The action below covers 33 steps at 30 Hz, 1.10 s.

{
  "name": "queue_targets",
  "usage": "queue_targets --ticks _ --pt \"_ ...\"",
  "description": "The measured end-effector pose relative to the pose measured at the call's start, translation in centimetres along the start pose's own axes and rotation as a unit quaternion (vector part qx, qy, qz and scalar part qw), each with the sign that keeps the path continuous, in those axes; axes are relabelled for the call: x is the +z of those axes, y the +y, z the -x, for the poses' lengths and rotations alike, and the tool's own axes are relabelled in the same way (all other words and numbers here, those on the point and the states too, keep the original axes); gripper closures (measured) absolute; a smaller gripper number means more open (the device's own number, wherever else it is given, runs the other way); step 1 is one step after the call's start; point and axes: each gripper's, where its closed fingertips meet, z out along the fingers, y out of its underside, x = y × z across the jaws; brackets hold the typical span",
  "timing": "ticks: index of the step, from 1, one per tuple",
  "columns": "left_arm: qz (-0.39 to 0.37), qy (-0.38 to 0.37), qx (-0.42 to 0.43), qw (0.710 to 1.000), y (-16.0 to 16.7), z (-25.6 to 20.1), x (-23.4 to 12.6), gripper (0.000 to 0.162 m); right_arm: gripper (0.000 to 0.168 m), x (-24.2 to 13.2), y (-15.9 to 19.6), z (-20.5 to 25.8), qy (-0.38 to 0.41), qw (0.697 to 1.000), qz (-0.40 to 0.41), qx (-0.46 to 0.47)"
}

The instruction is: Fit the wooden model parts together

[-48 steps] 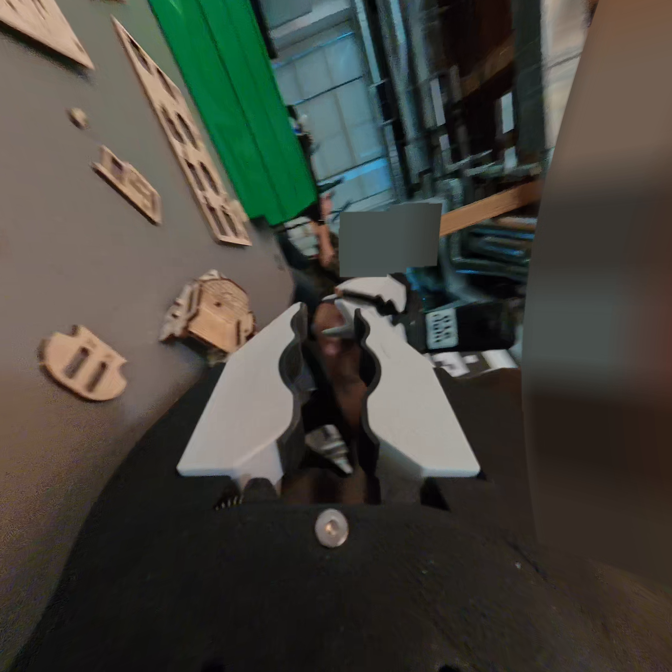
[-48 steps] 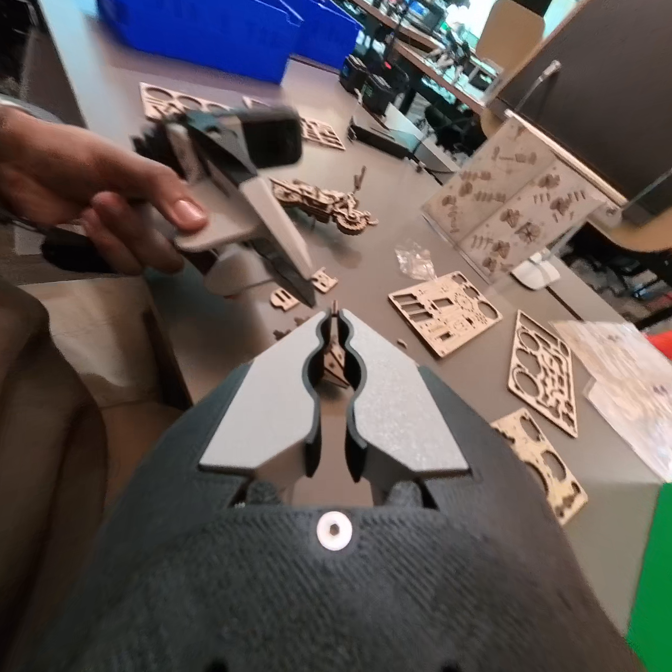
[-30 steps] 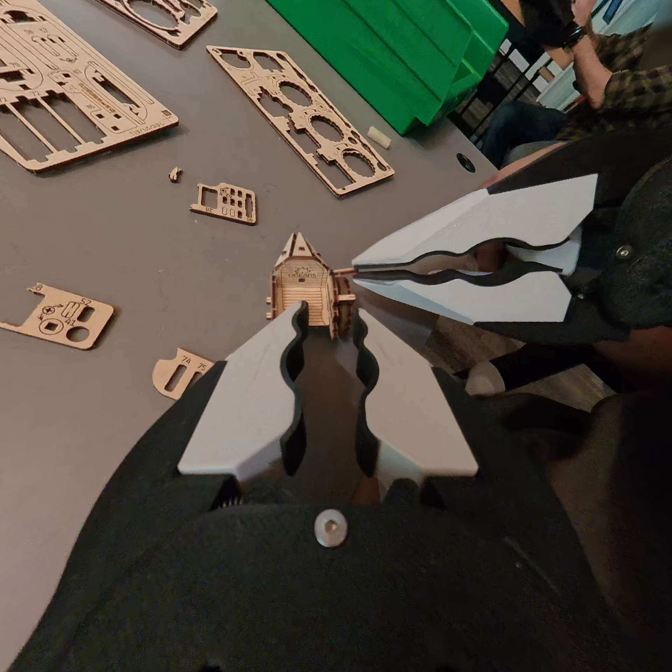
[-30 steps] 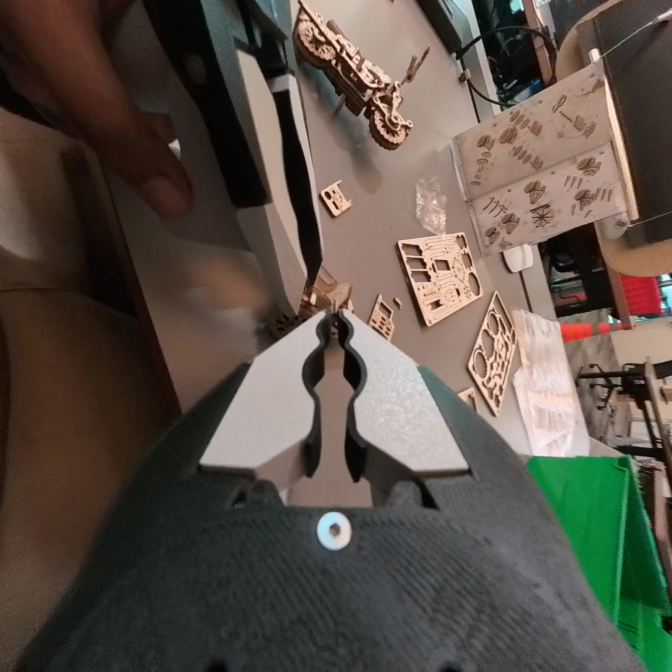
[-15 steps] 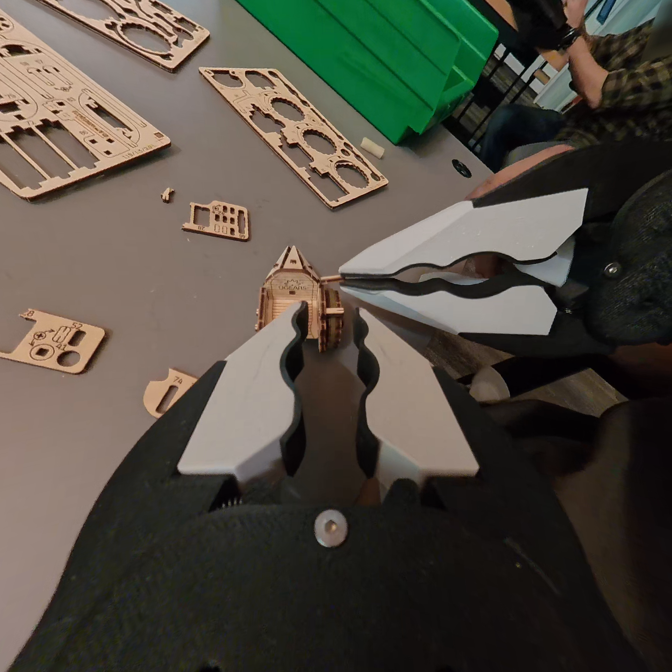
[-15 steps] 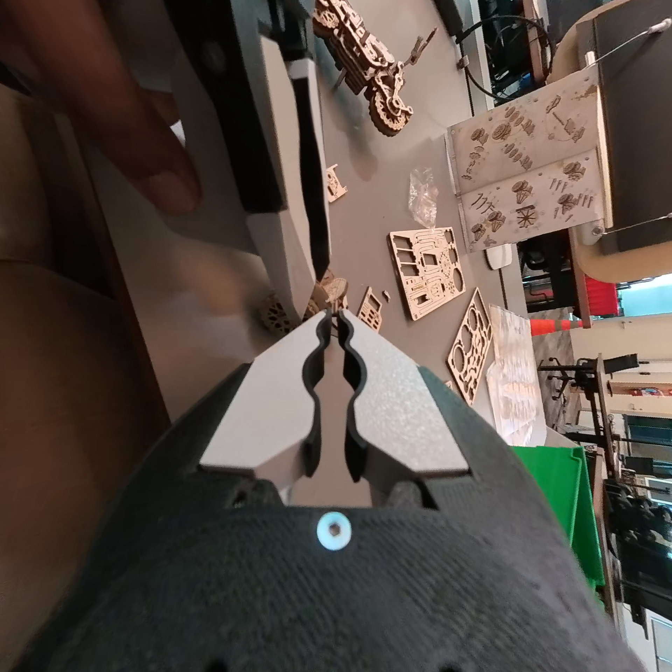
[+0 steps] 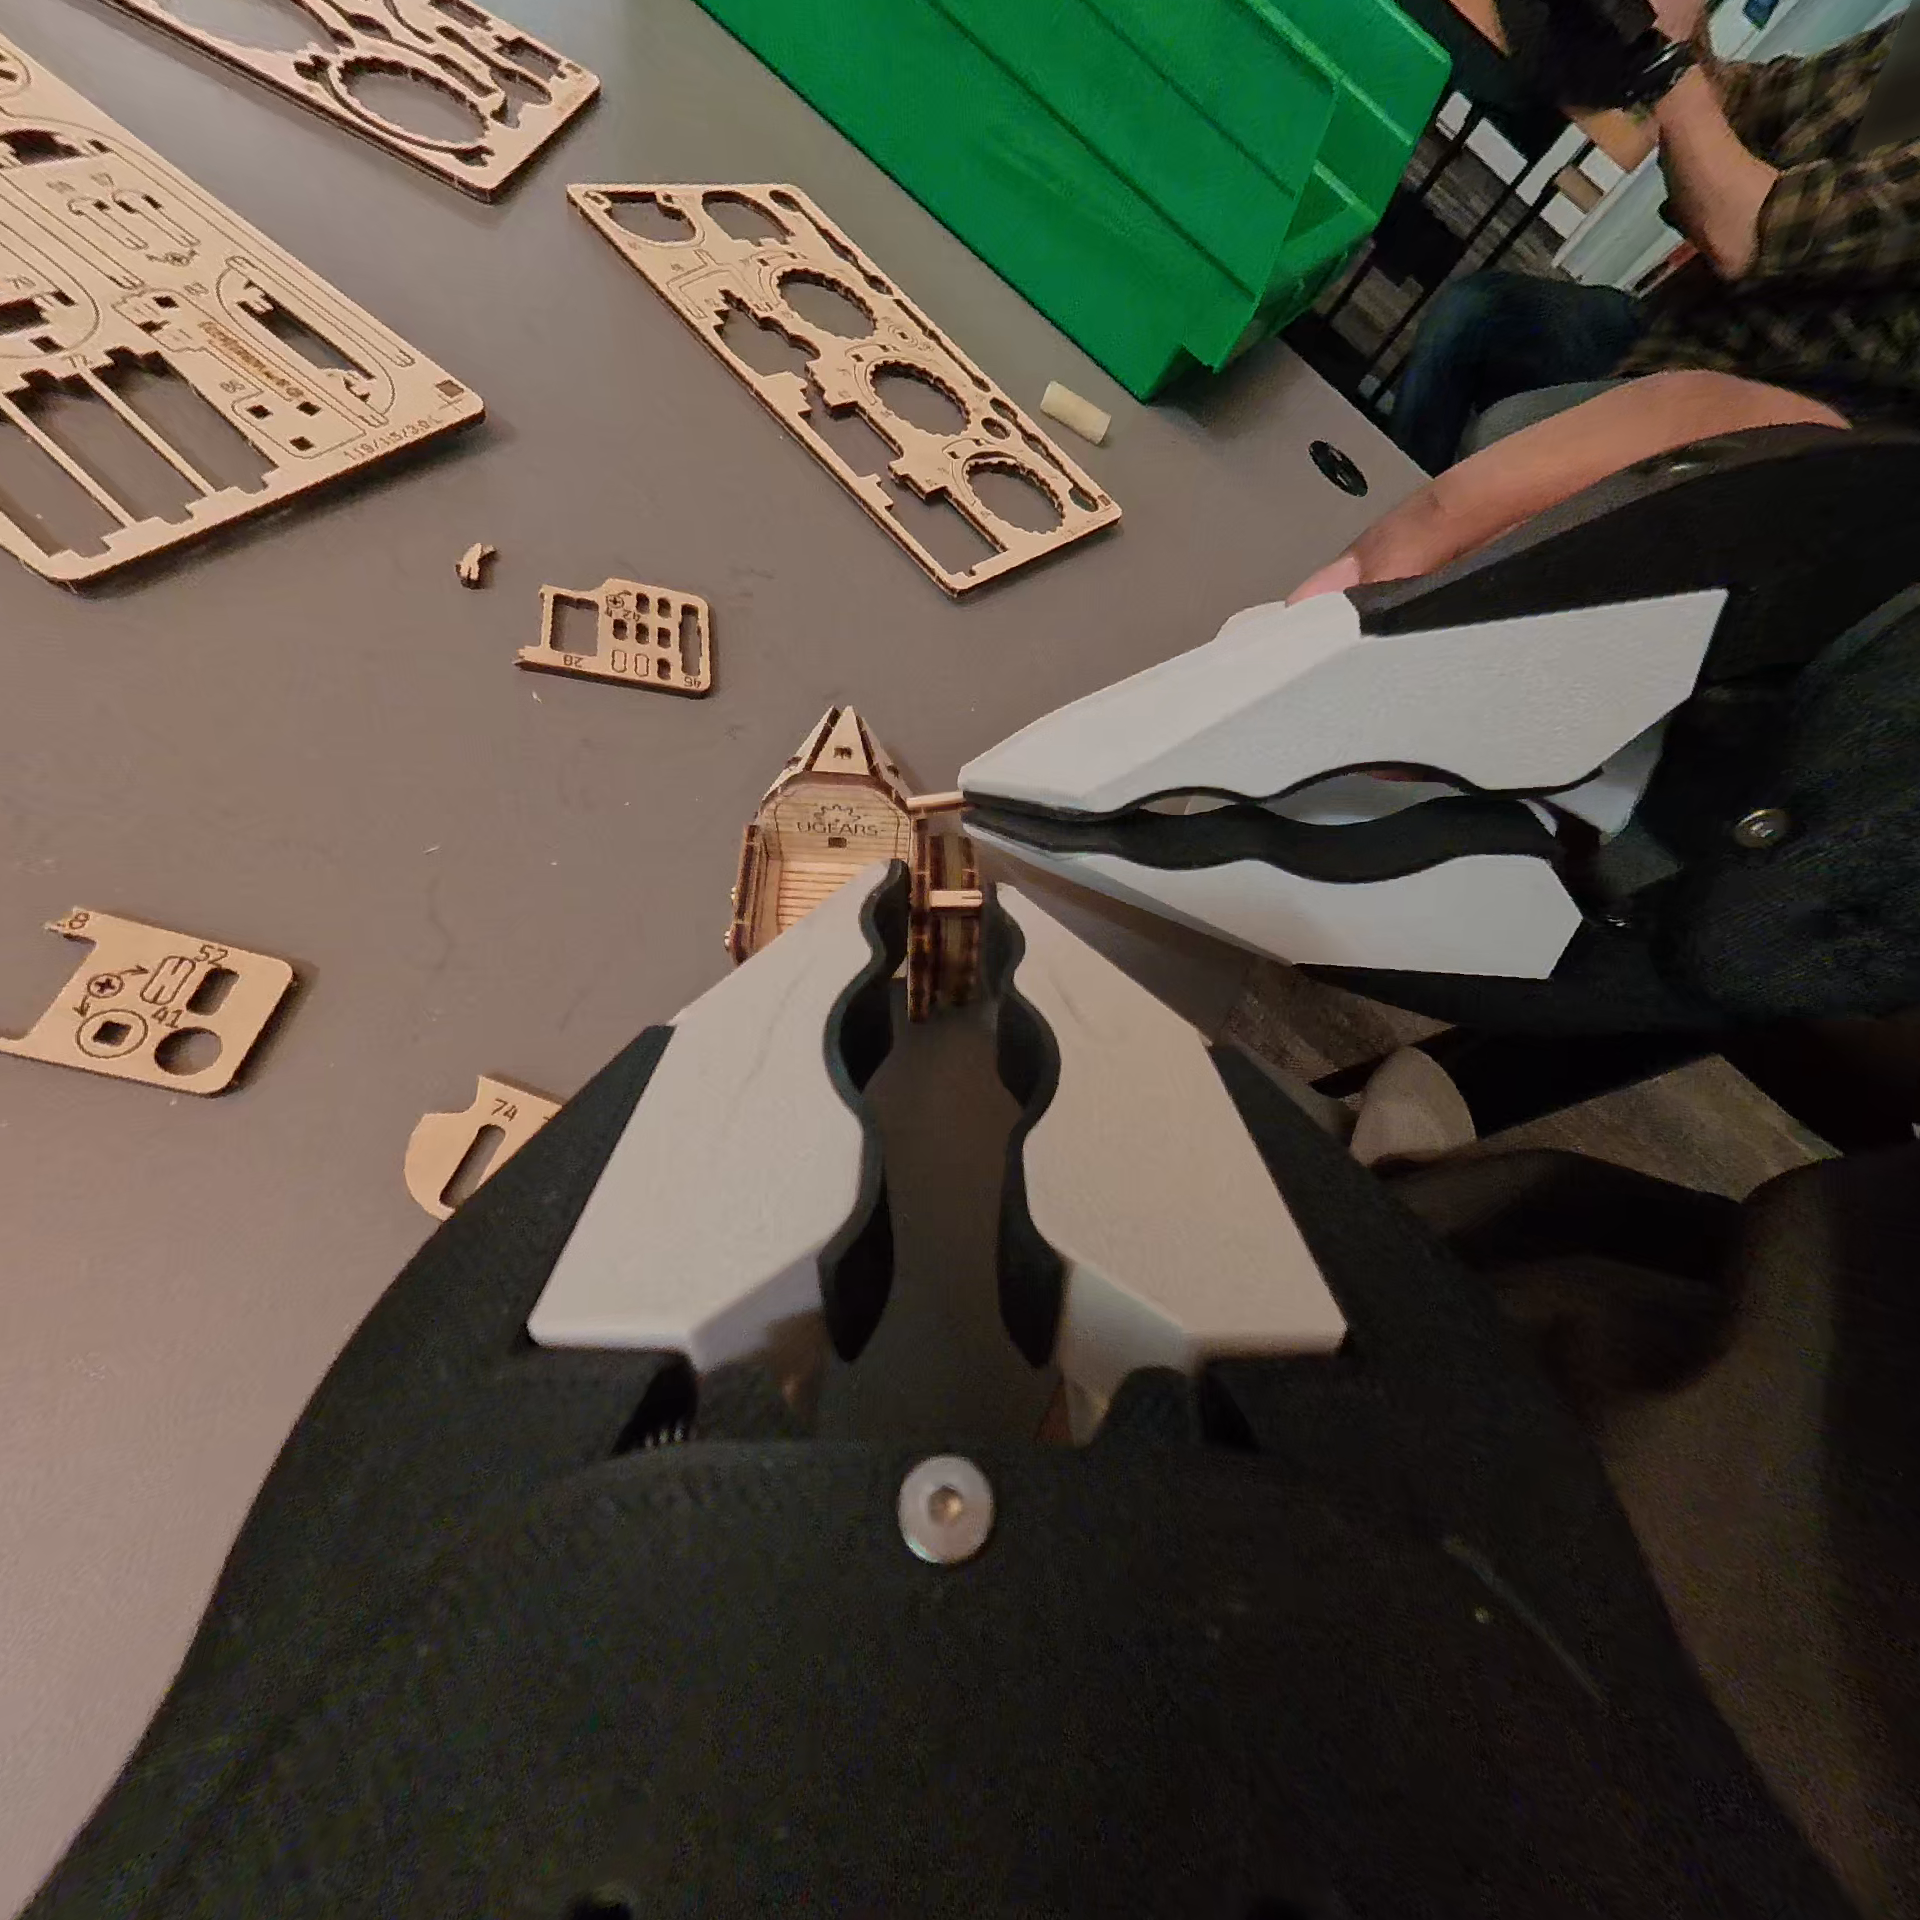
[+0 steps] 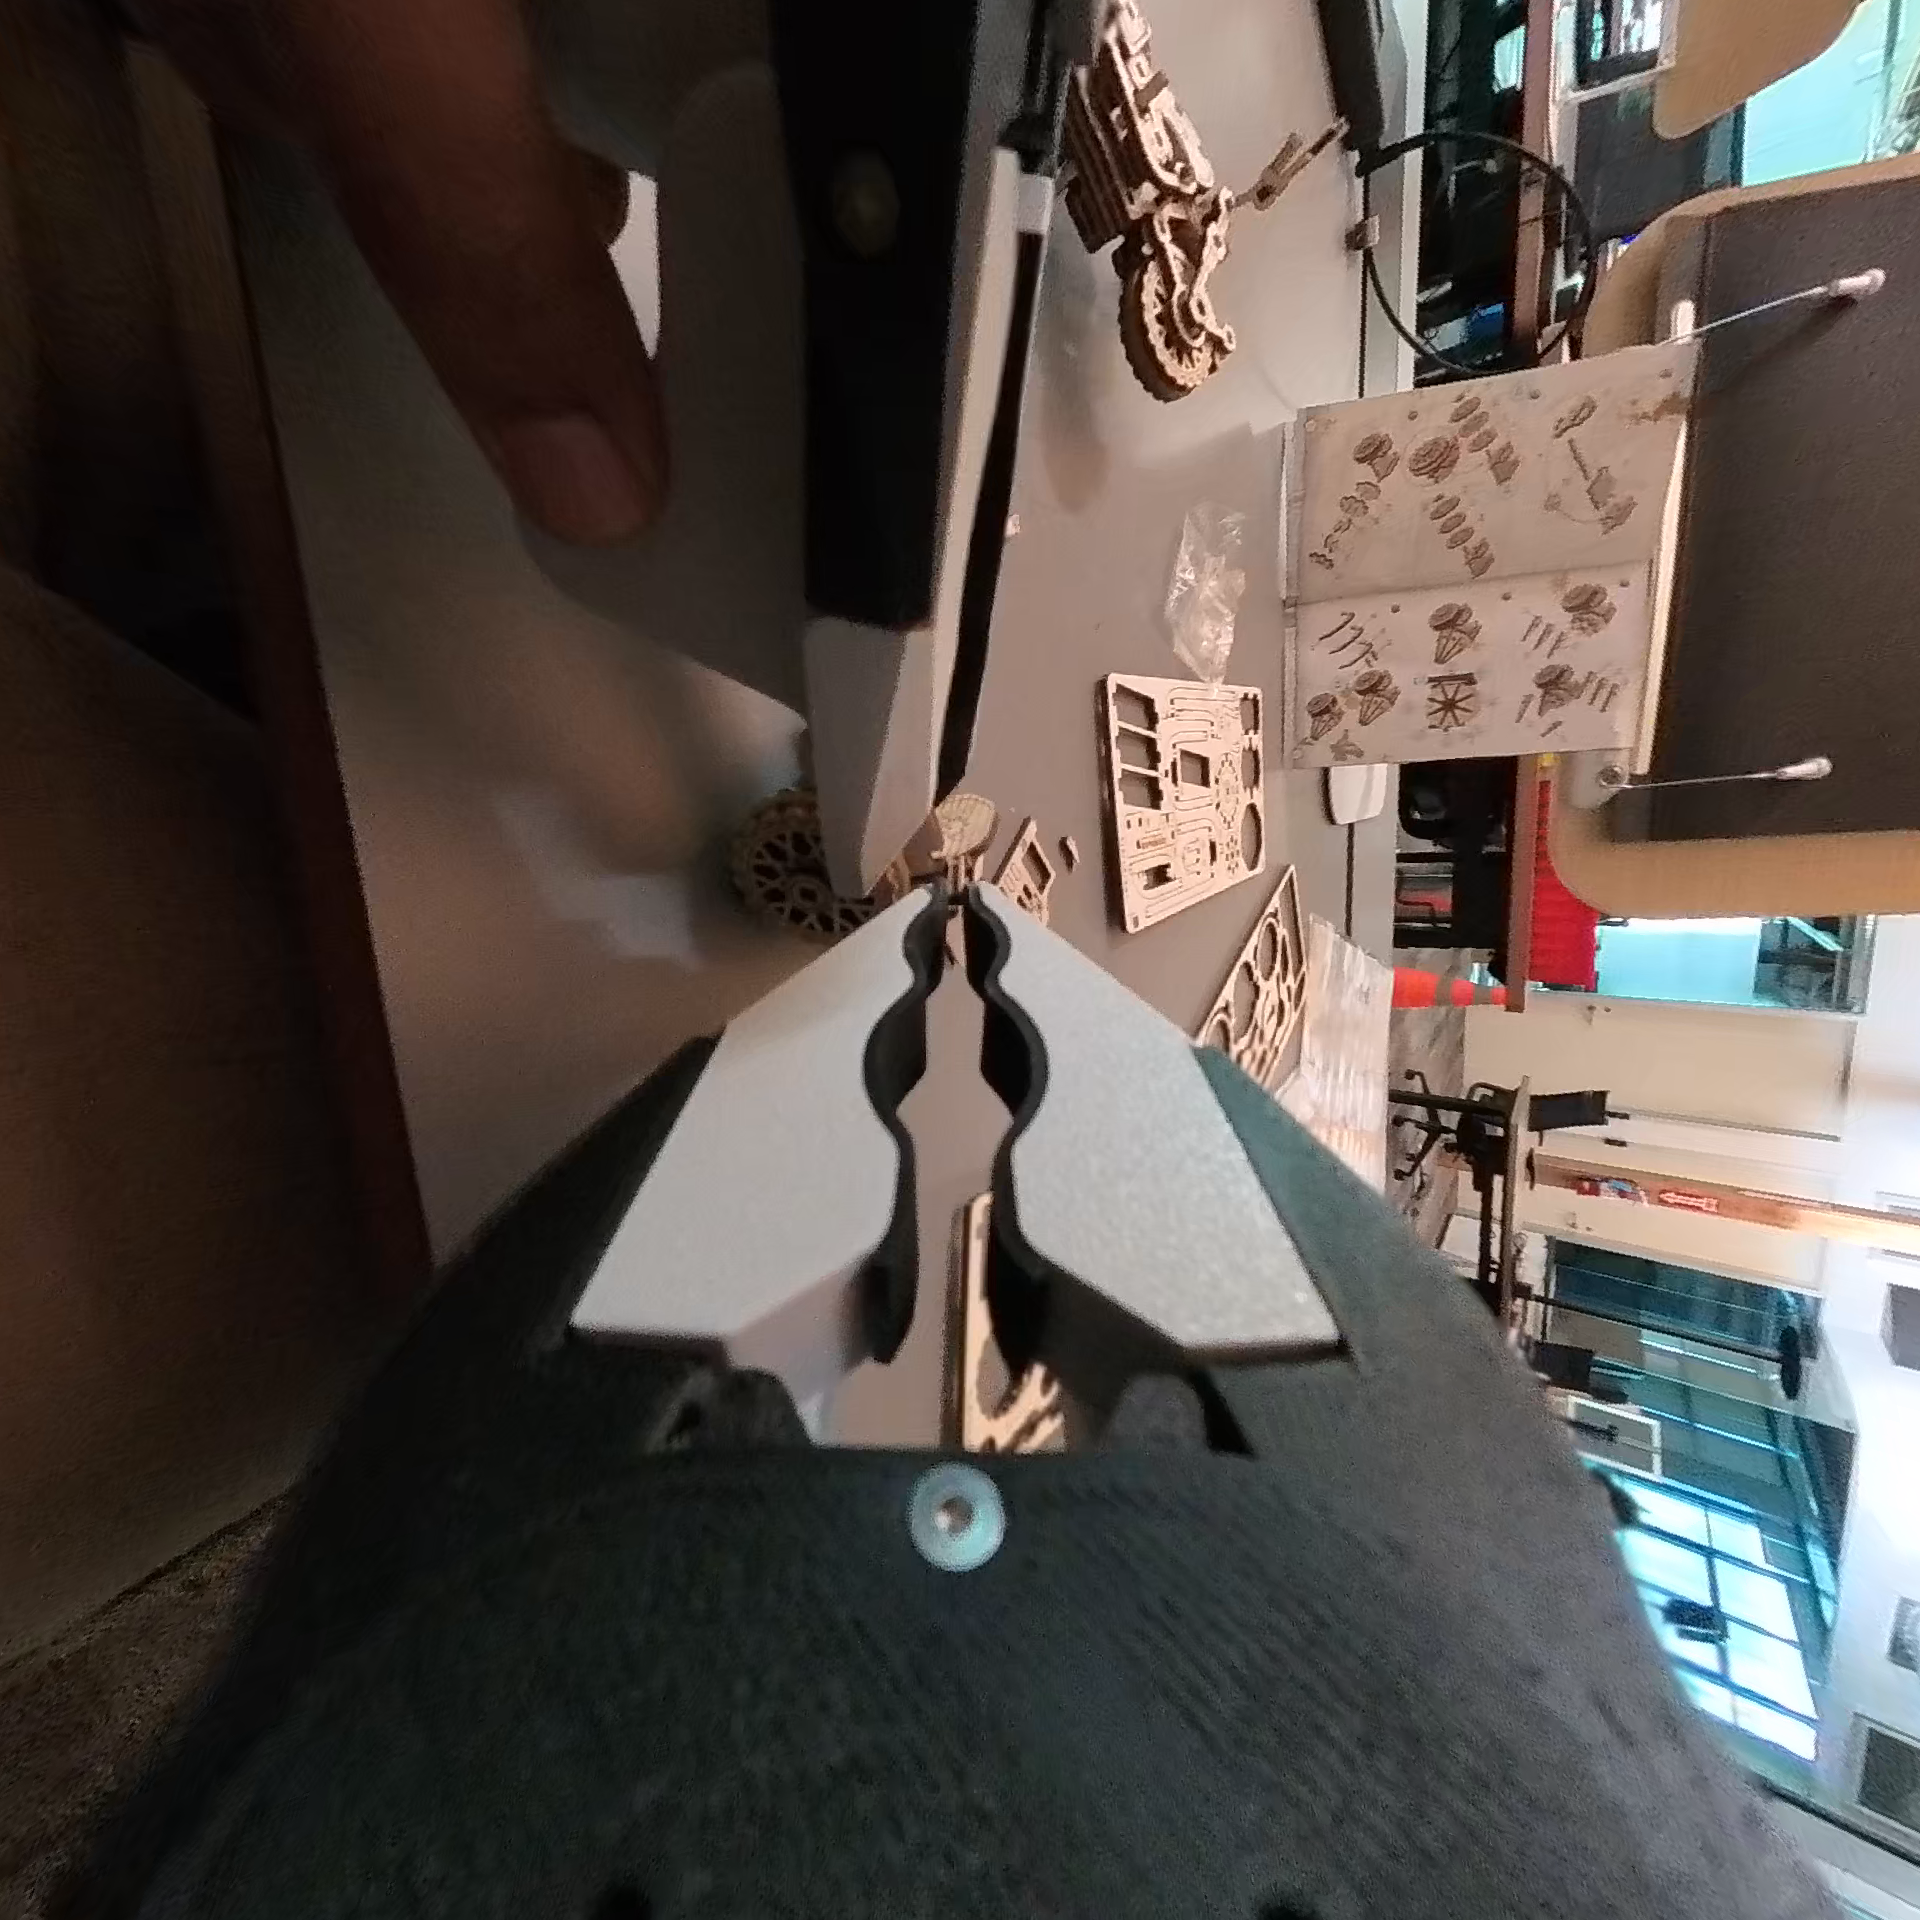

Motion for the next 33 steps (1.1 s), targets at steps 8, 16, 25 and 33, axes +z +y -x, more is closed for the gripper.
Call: queue_targets --ticks 8,16,25,33 --pt "-0.002 -0.009 0.009 1.0 -0.01 0.01 0.04 0.151 0.167 -0.12 -0.24 0.16 -0.005 1.0 0.01 -0.024" --pt "-0.001 -0.012 0.016 1.0 0.02 -0.02 0.06 0.151 0.167 -0.15 -0.32 0.29 -0.02 0.998 0.016 -0.057" --pt "-0.002 -0.014 0.016 1.0 0.02 0.01 0.04 0.151 0.167 -0.07 -0.42 0.39 -0.037 0.995 0.015 -0.092" --pt "-0.001 -0.013 0.021 1.0 0.07 -0.09 0.04 0.152 0.167 -0.17 -0.35 0.55 -0.071 0.994 0.002 -0.084"
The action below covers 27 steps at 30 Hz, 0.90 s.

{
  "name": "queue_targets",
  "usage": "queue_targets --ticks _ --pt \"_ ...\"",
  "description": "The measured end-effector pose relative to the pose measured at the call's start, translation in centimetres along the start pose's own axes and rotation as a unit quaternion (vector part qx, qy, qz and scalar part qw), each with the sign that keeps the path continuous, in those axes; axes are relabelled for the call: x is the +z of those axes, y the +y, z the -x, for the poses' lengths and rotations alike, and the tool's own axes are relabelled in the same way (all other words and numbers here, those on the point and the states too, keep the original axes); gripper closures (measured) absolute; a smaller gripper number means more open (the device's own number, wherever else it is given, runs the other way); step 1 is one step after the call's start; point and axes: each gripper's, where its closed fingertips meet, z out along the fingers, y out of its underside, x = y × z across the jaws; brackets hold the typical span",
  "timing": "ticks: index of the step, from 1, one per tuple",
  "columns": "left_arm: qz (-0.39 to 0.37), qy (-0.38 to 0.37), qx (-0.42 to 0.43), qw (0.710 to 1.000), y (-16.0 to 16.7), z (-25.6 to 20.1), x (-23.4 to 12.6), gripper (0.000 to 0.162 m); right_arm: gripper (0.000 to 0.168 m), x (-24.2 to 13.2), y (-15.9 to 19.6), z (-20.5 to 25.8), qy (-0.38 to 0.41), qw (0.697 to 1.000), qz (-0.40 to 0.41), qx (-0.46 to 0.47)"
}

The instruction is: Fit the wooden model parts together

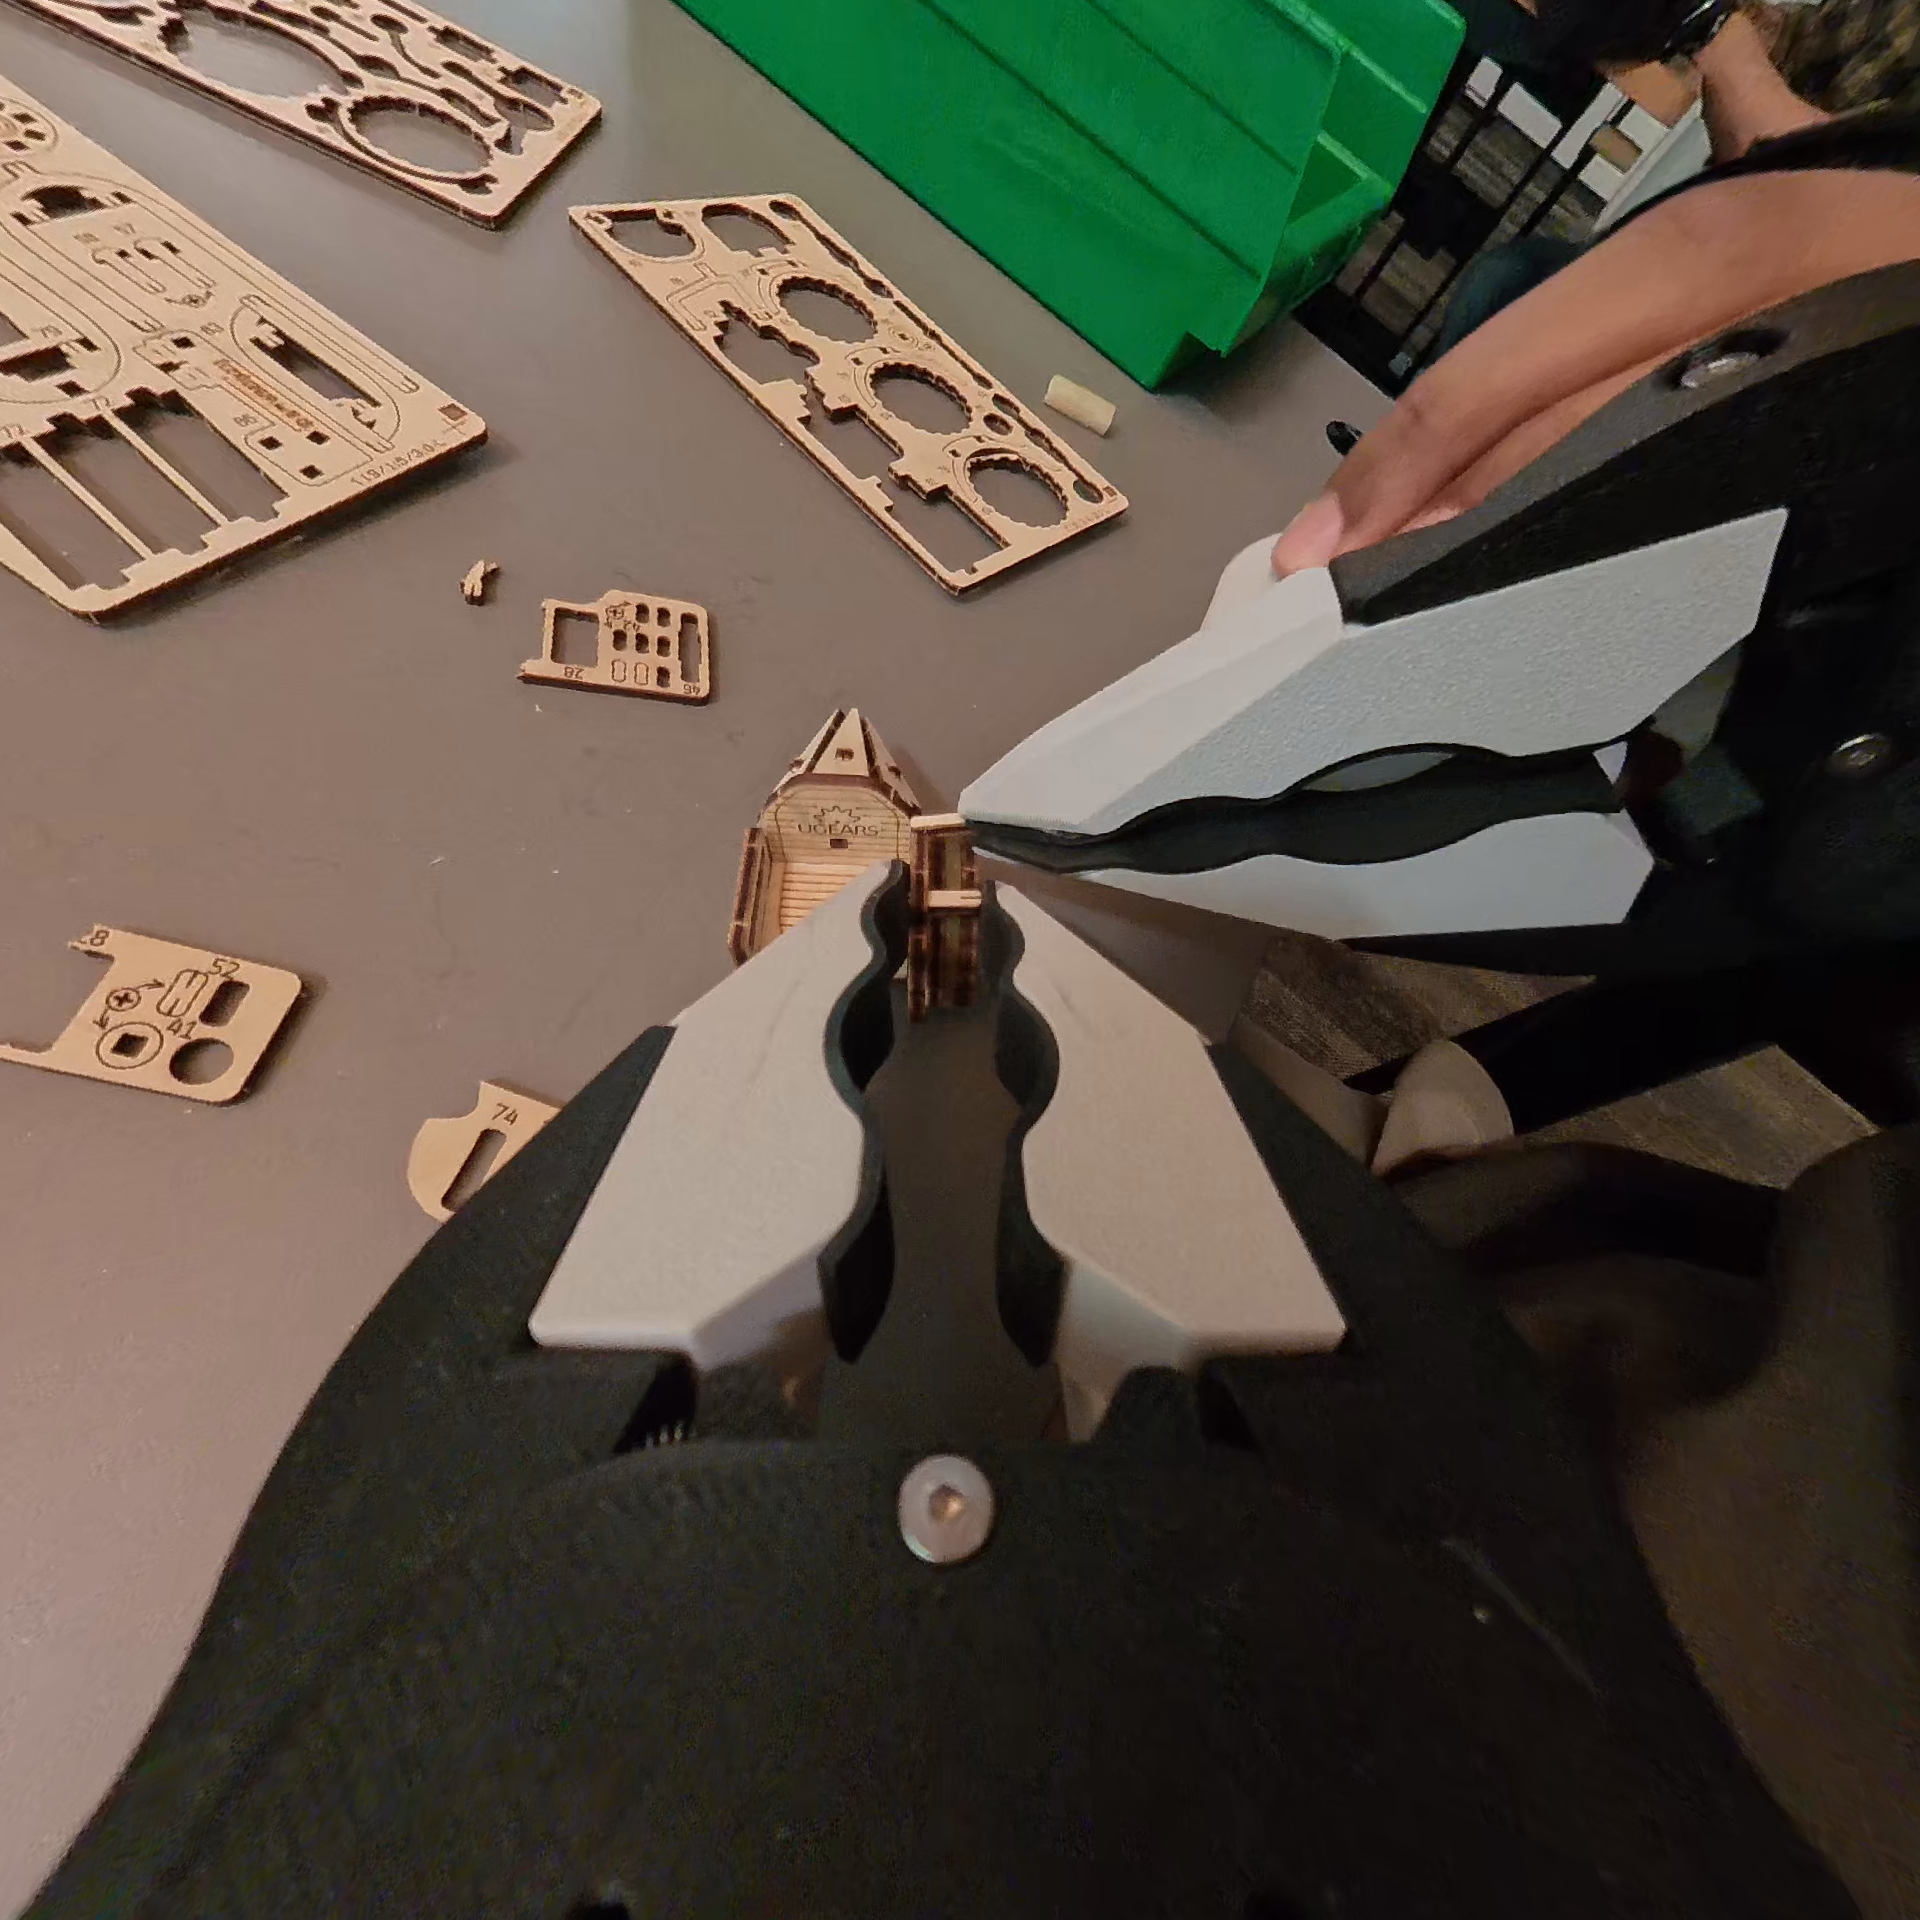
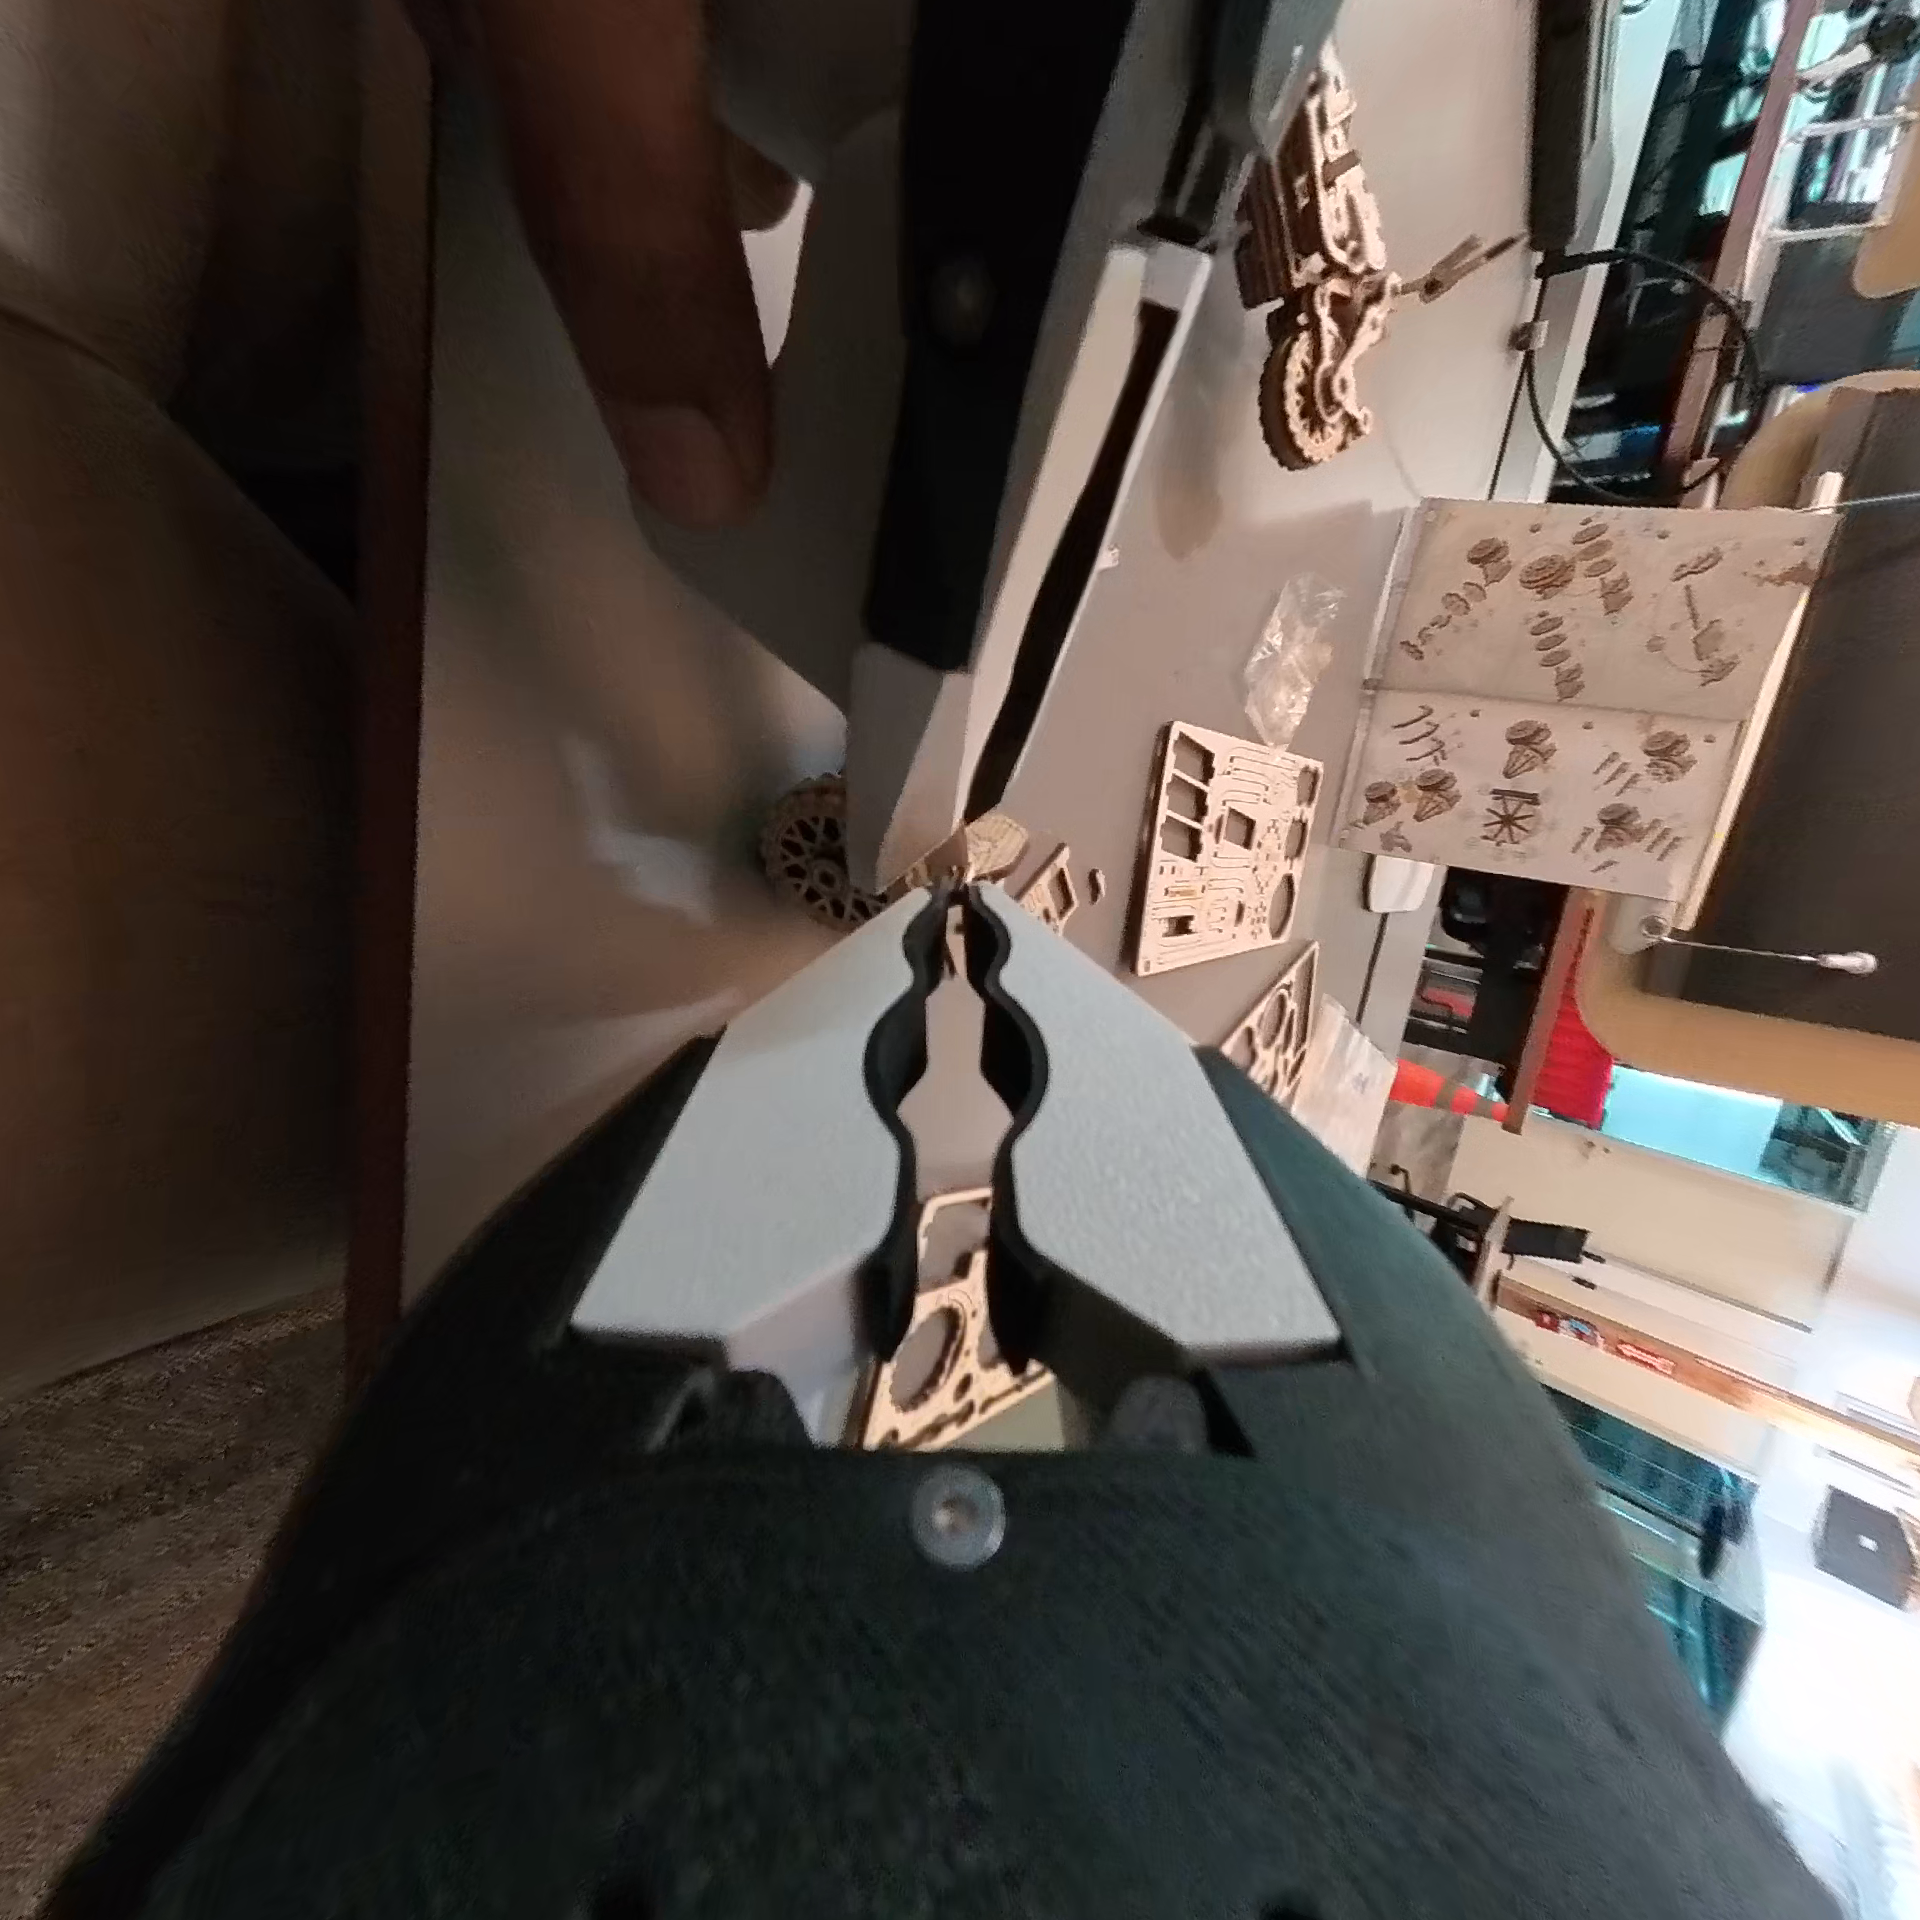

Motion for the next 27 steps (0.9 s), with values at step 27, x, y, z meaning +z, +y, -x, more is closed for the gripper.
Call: queue_targets --ticks 27 --pt "0.001 0.004 -0.006 1.0 0.02 0.08 -0.1 0.152 0.166 0.12 -0.05 0.21 -0.133 0.99 -0.048 0.004"
